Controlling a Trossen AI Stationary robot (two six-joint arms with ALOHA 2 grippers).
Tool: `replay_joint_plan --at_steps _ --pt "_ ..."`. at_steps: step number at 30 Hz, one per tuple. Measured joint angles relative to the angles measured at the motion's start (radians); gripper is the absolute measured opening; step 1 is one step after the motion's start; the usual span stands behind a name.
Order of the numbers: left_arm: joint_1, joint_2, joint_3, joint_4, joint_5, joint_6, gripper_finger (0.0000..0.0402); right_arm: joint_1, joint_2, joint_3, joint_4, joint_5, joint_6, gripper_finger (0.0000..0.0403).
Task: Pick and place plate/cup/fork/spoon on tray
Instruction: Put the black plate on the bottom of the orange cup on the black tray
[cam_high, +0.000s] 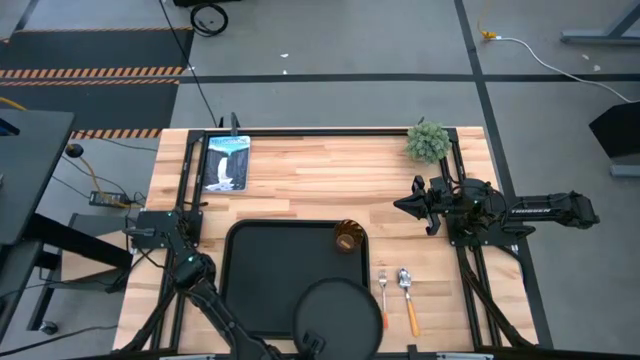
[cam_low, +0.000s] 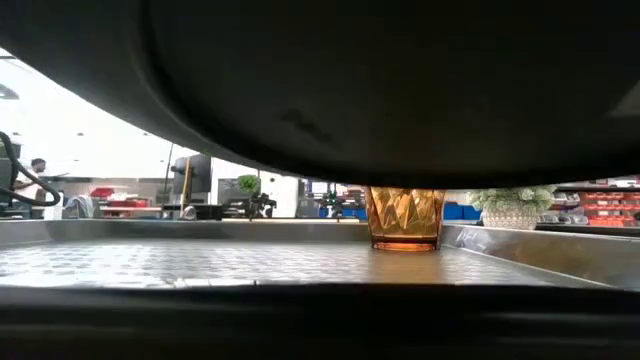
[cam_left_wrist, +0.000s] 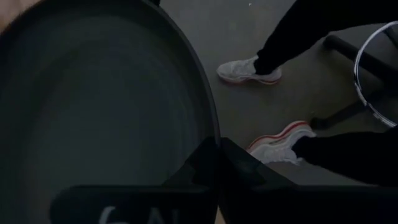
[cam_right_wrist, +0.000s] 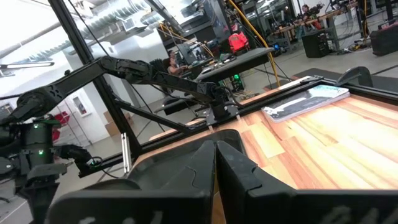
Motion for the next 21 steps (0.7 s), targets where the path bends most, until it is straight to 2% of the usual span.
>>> replay_joint_plan --at_steps 21 --pt "0.043 -0.001 0.000 -0.112 -0.003 -0.235 0.0017 0.000 0.000 0.000 0.000 0.000 0.000 0.0020"
